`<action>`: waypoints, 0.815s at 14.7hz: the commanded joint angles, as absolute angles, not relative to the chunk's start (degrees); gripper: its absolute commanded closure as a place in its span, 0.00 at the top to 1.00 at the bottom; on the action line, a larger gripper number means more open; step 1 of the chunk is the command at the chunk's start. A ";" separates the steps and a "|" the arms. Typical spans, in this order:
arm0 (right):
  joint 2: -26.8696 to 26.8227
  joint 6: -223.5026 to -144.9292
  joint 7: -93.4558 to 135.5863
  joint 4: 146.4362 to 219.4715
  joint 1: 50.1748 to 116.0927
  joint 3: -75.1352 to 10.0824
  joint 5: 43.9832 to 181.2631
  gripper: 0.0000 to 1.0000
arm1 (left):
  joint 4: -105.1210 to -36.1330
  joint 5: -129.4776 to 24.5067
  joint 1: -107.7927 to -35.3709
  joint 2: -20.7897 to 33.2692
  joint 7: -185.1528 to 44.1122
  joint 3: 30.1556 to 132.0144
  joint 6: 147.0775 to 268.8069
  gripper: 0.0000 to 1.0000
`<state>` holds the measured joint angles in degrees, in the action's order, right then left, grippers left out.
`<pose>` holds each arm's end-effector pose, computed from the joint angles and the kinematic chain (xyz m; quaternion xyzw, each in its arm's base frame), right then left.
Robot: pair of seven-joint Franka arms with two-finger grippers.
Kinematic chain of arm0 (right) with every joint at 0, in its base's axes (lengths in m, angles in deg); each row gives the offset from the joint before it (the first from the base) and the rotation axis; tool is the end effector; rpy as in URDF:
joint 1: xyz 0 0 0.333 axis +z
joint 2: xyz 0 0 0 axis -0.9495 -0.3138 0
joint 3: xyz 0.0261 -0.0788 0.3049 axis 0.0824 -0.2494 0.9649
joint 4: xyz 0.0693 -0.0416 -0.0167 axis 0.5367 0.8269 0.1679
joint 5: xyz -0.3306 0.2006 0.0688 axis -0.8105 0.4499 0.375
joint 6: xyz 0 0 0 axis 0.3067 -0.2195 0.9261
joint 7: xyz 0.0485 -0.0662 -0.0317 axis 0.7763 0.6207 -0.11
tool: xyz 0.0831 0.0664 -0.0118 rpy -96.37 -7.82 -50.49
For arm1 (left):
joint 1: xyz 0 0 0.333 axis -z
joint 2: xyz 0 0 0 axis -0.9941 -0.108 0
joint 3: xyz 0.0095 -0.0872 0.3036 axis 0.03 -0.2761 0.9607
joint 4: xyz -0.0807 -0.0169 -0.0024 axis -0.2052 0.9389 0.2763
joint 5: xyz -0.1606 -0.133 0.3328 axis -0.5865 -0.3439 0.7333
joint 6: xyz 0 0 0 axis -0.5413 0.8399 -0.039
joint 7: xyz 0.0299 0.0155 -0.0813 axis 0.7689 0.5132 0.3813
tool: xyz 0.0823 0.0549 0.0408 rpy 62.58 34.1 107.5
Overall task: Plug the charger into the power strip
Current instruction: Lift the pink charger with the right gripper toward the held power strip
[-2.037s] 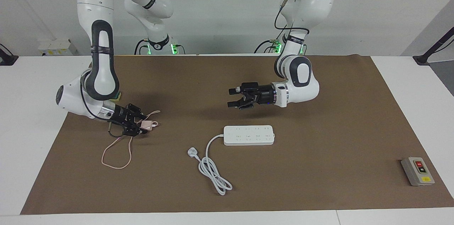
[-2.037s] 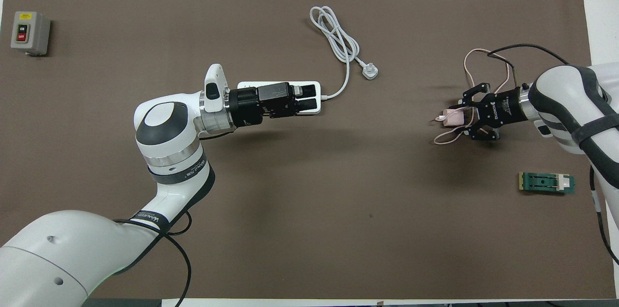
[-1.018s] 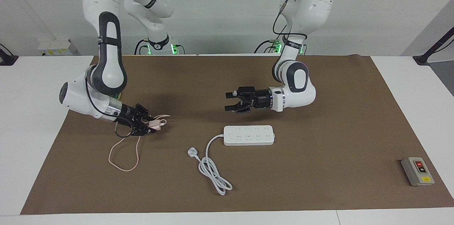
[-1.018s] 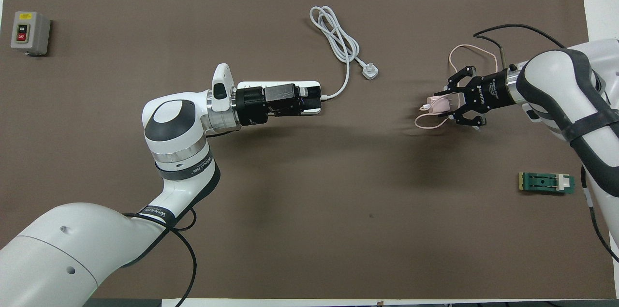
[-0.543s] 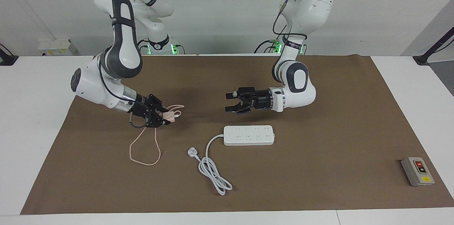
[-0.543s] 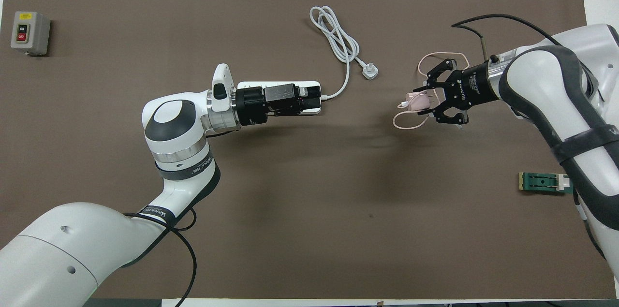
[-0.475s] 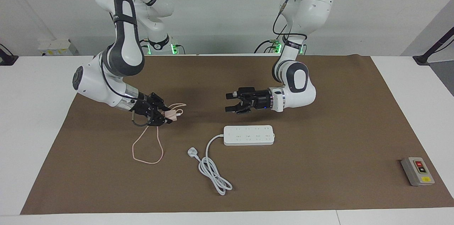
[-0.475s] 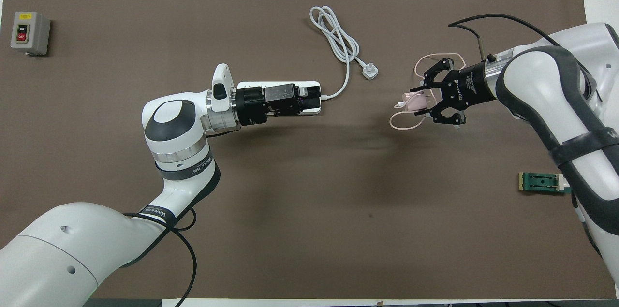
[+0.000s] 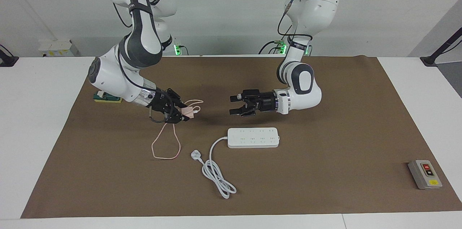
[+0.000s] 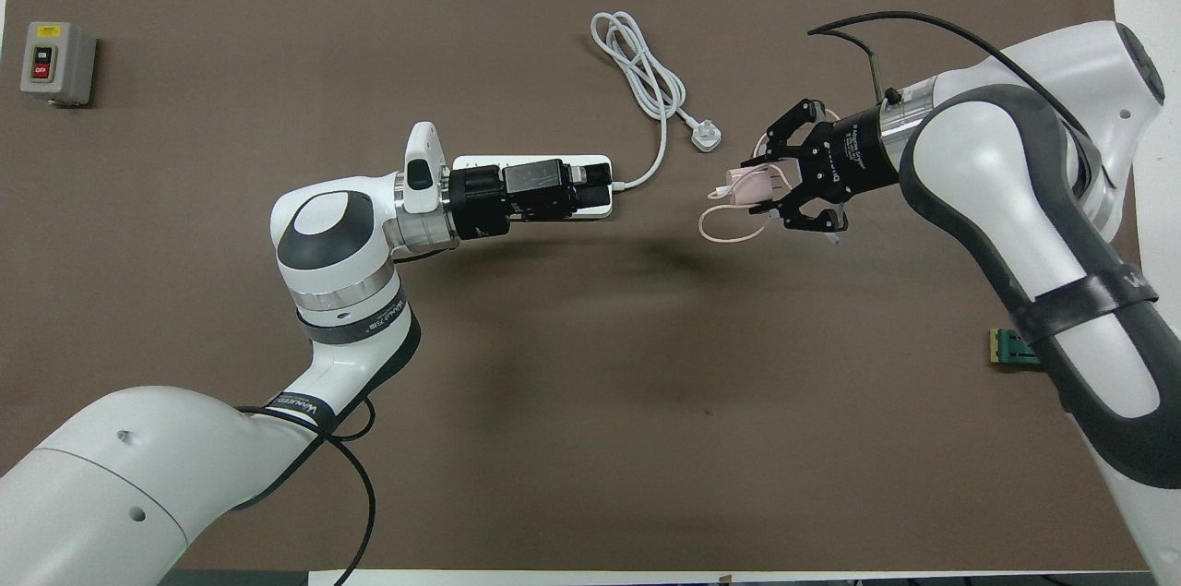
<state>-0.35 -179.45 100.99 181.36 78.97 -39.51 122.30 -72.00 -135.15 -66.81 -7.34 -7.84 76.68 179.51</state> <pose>0.6178 0.1235 0.4107 -0.7163 0.6225 0.2309 0.2145 0.5539 -0.3189 0.3206 0.7001 0.0205 0.0118 0.7137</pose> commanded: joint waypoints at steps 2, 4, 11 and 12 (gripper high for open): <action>-0.77 -181.66 106.30 178.96 82.68 -39.38 123.61 0.00 | -71.56 -134.66 -65.26 -7.61 -6.91 77.08 181.00 1.00; -0.94 -183.07 107.90 178.34 84.27 -39.38 123.61 0.00 | -71.56 -134.75 -64.99 -7.69 -6.83 77.08 181.44 1.00; -2.17 -190.79 111.24 178.34 91.12 -39.46 123.34 0.00 | -71.03 -135.45 -64.20 -7.69 -6.83 76.99 182.32 1.00; -2.35 -191.07 111.15 178.43 91.05 -39.38 123.26 0.00 | -70.94 -135.45 -64.20 -7.69 -6.74 76.99 182.32 1.00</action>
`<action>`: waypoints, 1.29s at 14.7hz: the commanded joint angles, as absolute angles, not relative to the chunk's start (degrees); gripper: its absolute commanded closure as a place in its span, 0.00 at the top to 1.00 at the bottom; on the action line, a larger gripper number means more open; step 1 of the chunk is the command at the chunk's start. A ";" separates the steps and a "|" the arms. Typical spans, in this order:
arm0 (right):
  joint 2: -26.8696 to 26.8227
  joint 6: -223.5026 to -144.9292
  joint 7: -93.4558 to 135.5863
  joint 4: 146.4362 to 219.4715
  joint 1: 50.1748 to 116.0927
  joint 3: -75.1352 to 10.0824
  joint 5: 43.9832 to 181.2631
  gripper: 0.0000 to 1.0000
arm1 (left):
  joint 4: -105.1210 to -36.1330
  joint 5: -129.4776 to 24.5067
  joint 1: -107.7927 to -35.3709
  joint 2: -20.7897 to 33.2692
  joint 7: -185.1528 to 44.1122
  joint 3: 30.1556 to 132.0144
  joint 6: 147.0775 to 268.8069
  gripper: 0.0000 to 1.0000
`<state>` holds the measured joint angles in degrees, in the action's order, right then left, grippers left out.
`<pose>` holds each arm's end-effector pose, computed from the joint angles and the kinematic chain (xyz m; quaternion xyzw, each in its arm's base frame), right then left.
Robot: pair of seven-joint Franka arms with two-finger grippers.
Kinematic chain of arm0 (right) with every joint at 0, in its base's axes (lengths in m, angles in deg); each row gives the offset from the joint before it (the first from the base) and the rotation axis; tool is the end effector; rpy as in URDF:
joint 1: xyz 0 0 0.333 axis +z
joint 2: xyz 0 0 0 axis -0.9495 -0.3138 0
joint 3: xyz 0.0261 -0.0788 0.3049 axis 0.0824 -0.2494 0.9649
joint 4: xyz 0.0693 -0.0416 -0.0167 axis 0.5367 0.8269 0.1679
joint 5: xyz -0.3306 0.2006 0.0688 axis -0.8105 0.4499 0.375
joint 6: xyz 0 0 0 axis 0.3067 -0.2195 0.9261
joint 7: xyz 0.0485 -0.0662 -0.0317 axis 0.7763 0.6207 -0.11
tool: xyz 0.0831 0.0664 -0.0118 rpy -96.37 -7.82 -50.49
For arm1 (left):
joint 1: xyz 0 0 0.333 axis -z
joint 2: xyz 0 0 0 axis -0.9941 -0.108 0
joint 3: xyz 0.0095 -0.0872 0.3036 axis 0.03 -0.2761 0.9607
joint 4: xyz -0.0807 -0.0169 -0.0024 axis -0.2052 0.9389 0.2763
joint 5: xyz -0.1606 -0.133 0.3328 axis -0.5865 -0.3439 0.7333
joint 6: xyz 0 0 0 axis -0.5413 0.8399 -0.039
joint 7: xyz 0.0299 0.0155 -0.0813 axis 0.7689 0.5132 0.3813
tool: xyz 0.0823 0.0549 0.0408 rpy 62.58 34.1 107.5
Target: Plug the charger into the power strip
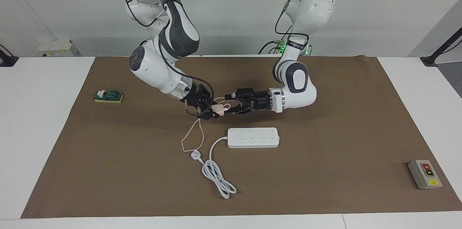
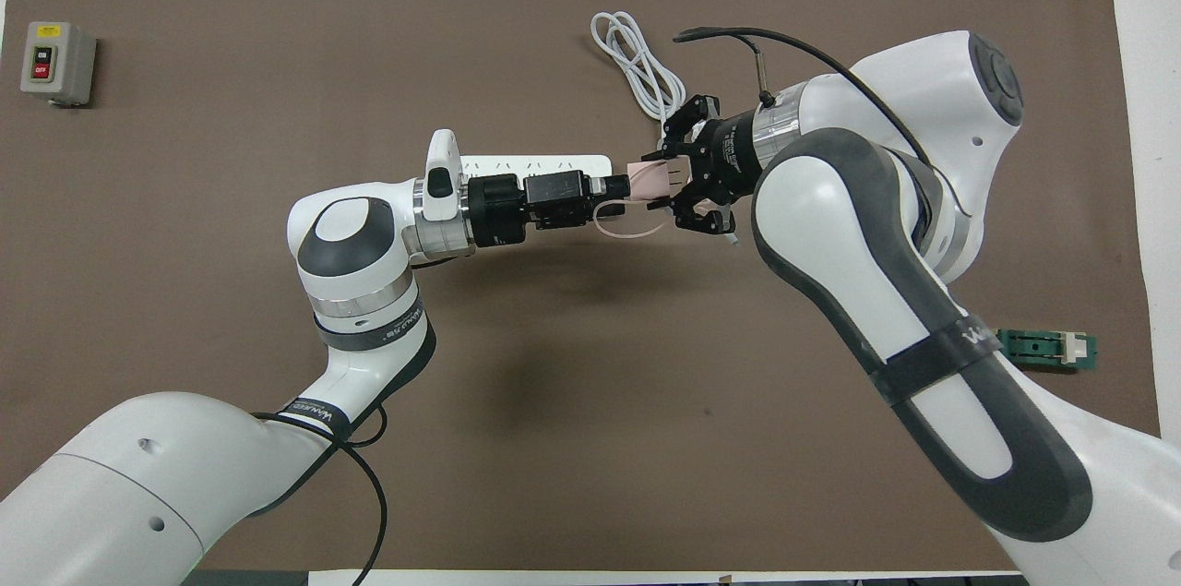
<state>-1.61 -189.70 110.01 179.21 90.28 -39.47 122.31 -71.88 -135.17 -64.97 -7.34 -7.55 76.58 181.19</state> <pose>0.6105 0.2370 0.4255 -0.7155 0.6291 0.1967 0.2317 0.5455 -0.3350 0.3193 0.7073 0.0136 0.0091 0.7067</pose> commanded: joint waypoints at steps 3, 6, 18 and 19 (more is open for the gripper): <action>-2.35 -191.68 111.94 178.34 91.40 -39.38 123.34 0.00 | -70.94 -135.54 -63.76 -7.69 -6.74 76.99 182.59 1.00; -2.35 -191.77 111.86 178.43 91.22 -39.38 123.43 0.00 | -70.94 -135.54 -63.67 -7.69 -6.74 76.99 183.11 1.00; -2.35 -190.90 111.59 178.34 91.13 -39.20 123.61 0.00 | -66.90 -135.19 -62.26 -9.28 -4.89 77.08 185.92 1.00; -2.35 -190.81 111.59 178.34 91.05 -39.20 123.69 0.00 | -66.81 -134.93 -62.27 -9.36 -4.89 77.17 186.10 1.00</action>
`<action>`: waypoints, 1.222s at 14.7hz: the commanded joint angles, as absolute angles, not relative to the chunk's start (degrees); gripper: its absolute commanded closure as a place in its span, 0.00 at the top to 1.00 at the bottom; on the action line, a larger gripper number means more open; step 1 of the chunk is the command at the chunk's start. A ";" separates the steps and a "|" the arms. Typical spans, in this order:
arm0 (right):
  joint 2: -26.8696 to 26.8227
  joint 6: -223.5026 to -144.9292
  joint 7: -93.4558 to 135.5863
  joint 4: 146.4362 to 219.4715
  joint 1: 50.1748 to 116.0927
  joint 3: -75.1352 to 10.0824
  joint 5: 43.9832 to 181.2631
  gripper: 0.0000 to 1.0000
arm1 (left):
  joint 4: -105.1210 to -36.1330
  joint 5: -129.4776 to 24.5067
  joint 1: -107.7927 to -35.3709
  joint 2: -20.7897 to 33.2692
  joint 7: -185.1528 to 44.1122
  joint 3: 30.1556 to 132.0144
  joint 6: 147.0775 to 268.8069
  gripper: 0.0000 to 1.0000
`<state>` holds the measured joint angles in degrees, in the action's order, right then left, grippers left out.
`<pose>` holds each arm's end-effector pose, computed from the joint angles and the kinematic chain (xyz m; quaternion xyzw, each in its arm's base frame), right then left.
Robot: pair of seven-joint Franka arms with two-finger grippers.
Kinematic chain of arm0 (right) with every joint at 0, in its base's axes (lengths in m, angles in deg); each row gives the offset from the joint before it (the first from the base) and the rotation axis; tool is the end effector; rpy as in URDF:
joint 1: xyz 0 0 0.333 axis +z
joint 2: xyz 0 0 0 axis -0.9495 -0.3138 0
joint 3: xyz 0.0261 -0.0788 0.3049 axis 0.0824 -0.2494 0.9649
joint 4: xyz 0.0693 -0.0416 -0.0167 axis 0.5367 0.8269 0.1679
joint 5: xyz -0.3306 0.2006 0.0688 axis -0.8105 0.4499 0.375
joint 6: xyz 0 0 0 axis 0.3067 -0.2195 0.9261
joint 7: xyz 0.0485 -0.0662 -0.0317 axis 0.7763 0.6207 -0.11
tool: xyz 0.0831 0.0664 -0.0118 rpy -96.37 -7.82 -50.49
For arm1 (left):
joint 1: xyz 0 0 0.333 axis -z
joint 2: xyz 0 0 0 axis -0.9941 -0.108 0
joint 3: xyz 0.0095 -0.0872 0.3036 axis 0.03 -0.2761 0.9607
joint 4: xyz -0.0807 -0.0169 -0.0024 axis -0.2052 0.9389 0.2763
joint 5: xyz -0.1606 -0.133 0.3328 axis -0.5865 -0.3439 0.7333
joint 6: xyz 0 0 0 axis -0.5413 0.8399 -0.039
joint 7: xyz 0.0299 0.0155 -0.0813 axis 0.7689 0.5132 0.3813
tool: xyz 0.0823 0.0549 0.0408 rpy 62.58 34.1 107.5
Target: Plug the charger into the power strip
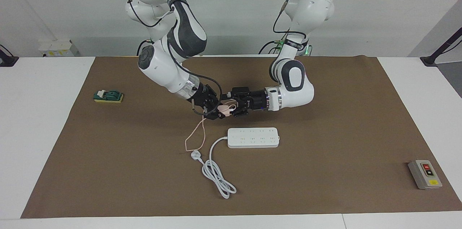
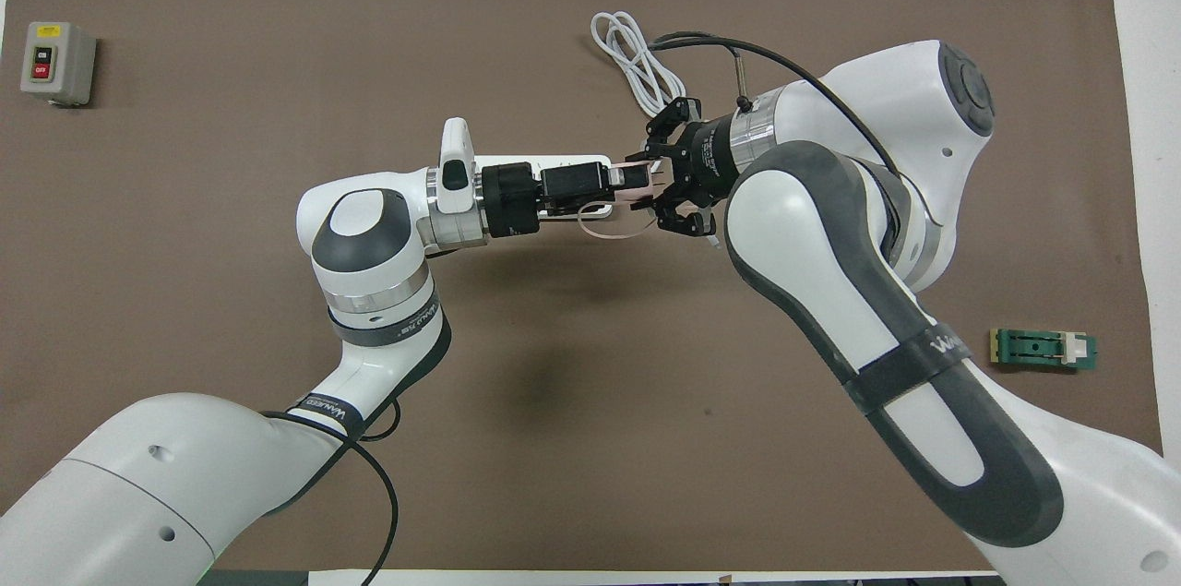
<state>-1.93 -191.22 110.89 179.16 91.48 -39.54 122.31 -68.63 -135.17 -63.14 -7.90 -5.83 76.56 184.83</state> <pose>0.6091 0.2479 0.4241 -0.7140 0.6312 0.1920 0.2344 0.5529 -0.3524 0.3333 0.7153 -0.0064 0.0389 0.6977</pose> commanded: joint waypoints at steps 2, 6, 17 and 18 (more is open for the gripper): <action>-2.35 -190.72 111.59 178.34 90.96 -39.20 123.69 0.00 | -65.93 -134.49 -62.44 -9.80 -4.98 77.26 186.19 1.00; -2.35 -190.63 111.68 178.34 90.96 -39.20 123.69 0.00 | -65.76 -133.96 -62.53 -10.15 -4.98 77.34 186.28 1.00; -2.35 -190.37 111.77 177.99 90.96 -39.20 123.78 0.00 | -65.32 -133.26 -62.70 -10.50 -4.54 77.34 187.15 0.95; -2.26 -190.28 111.77 177.99 90.96 -39.20 123.96 0.00 | -65.32 -133.26 -62.70 -10.59 -4.54 77.35 187.24 0.95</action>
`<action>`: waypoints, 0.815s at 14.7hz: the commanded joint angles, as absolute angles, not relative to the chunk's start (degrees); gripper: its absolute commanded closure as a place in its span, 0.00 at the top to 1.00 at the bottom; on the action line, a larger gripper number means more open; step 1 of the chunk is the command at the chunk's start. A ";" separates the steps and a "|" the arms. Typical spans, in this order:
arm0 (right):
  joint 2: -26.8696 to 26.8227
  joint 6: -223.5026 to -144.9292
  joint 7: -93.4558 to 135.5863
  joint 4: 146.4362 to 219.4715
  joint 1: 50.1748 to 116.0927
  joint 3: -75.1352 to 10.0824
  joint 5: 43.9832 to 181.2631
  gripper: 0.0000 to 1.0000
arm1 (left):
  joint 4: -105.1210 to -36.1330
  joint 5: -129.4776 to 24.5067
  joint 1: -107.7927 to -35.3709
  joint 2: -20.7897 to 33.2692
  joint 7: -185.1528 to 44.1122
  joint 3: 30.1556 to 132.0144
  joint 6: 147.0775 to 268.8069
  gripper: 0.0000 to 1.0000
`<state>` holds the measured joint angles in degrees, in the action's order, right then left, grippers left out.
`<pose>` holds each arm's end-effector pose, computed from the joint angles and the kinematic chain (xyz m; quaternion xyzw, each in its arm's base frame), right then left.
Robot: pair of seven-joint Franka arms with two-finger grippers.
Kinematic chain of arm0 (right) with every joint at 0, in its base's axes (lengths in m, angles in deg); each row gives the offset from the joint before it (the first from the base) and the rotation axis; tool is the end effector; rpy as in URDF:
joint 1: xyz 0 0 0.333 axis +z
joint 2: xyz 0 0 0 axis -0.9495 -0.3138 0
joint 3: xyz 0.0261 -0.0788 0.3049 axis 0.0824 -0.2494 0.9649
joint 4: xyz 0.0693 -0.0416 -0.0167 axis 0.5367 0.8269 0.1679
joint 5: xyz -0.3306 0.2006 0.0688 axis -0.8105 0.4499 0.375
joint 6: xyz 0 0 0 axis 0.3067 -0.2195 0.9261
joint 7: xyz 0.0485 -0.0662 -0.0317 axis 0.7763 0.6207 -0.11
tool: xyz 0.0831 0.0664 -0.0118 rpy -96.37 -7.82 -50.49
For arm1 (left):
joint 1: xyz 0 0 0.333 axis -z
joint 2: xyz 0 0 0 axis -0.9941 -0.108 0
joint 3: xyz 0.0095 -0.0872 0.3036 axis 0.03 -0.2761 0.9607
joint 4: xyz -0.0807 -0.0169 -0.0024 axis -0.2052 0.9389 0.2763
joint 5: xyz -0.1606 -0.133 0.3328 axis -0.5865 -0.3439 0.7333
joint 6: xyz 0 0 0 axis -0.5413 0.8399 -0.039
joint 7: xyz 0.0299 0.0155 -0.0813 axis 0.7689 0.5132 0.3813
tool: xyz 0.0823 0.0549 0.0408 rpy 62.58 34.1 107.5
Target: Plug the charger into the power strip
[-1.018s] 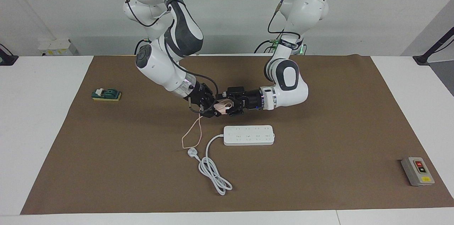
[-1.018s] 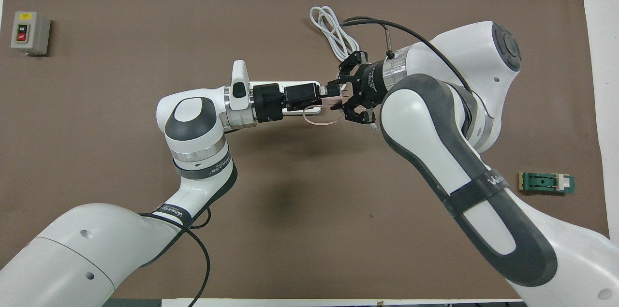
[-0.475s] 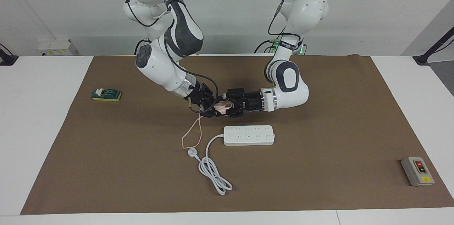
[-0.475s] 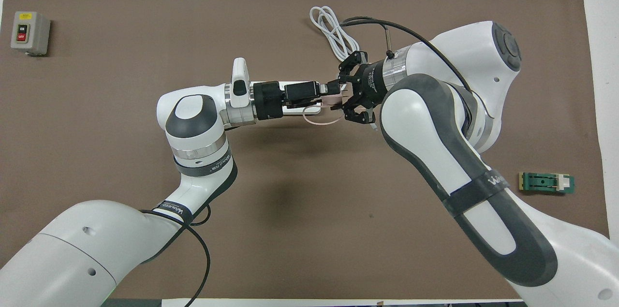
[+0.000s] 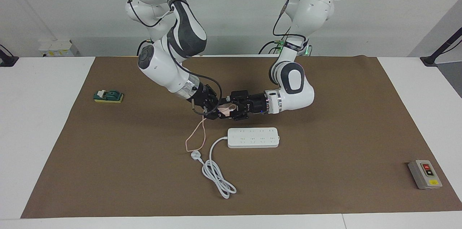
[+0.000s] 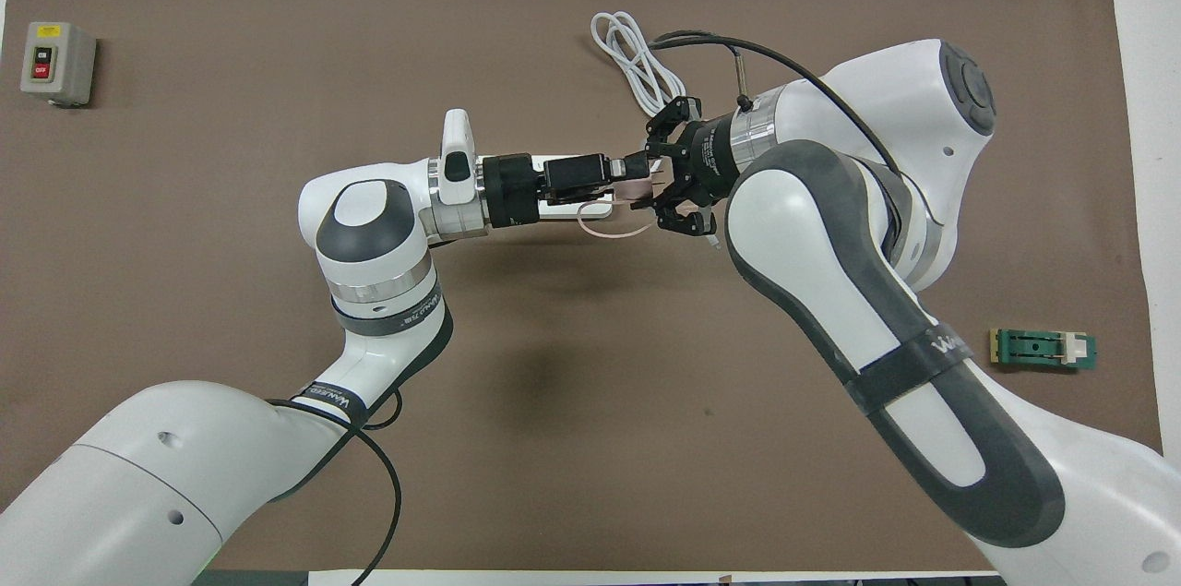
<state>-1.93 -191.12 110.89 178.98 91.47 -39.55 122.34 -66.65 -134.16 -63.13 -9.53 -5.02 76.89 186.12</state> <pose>0.6096 0.2480 0.4255 -0.7141 0.6307 0.1921 0.2353 0.5638 -0.3508 0.3278 0.7233 -0.0119 0.0517 0.6885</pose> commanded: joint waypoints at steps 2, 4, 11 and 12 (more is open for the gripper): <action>-2.35 -190.28 111.77 177.90 90.96 -39.20 124.31 0.00 | -65.49 -133.26 -62.88 -10.59 -4.37 77.35 187.07 0.95; -2.26 -190.28 111.77 177.90 90.87 -39.20 124.31 0.00 | -65.58 -132.73 -63.06 -10.59 -4.01 77.26 186.72 0.95; -2.26 -190.28 111.86 177.90 90.96 -39.20 124.31 0.00 | -65.40 -132.90 -63.41 -10.95 -4.01 77.17 185.93 0.95; -2.26 -190.28 111.86 177.90 91.04 -39.20 124.31 0.00 | -65.32 -132.99 -63.41 -10.95 -4.01 77.17 186.01 0.95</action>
